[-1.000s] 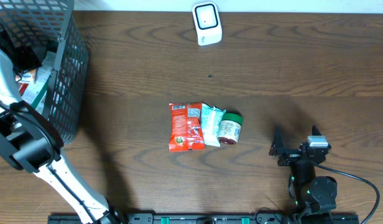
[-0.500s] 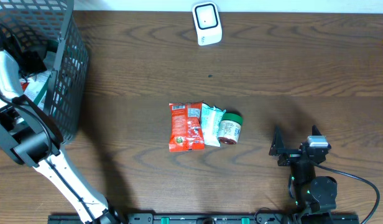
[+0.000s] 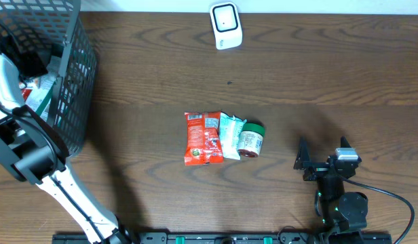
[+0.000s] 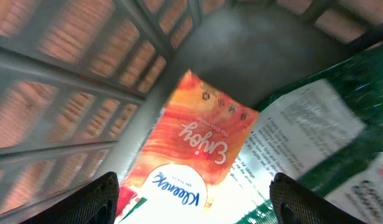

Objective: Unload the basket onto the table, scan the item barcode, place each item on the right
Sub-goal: 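Grasp the orange Kleenex tissue pack in the basket with left gripper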

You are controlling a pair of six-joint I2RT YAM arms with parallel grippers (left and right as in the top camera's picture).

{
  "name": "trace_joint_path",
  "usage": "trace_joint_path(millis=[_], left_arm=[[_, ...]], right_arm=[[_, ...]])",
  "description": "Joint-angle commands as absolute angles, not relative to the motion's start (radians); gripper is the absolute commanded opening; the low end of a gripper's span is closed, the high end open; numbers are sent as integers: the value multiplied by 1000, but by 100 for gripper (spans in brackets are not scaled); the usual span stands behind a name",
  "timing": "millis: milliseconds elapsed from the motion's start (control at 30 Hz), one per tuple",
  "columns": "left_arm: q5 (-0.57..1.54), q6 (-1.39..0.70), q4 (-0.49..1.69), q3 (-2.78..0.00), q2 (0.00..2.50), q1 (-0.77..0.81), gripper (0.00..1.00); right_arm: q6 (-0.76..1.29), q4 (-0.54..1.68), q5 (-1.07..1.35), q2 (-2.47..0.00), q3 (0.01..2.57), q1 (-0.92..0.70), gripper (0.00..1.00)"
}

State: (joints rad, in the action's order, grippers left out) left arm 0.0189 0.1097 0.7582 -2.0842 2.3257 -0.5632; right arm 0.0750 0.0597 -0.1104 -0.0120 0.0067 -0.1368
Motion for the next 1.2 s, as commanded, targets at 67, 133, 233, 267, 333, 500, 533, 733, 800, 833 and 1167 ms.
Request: trace_joint_path(millis=[67, 133, 233, 267, 333, 500, 533, 733, 800, 833, 1167], left_arm=[[6, 116, 757, -2067, 2277, -578, 78], [6, 116, 757, -2062, 2291, -582, 78], [6, 116, 756, -2061, 2312, -587, 78], [6, 115, 756, -2061, 2318, -591, 78], [7, 99, 745, -2054, 2322, -598, 79], [7, 93, 732, -2032, 2324, -599, 79], [7, 92, 725, -2020, 2324, -599, 79], [11, 93, 663, -1937, 2331, -599, 79], [11, 93, 653, -1922, 2333, -599, 77], [12, 93, 651, -1918, 2333, -599, 69], [18, 92, 653, -1920, 2304, -598, 30]], right_arm=[[71, 63, -122, -7, 6, -125, 99], [71, 63, -122, -7, 6, -125, 99], [71, 63, -122, -7, 6, -125, 99], [71, 63, -122, -7, 6, -125, 99], [71, 63, -122, -7, 6, -125, 99], [71, 63, -122, -7, 6, -125, 99], [71, 63, -123, -7, 6, -125, 99], [71, 63, -122, -7, 6, -125, 99], [71, 63, -122, -7, 6, -125, 99], [71, 63, -122, -7, 6, -125, 99], [71, 63, -122, -7, 6, -125, 99]])
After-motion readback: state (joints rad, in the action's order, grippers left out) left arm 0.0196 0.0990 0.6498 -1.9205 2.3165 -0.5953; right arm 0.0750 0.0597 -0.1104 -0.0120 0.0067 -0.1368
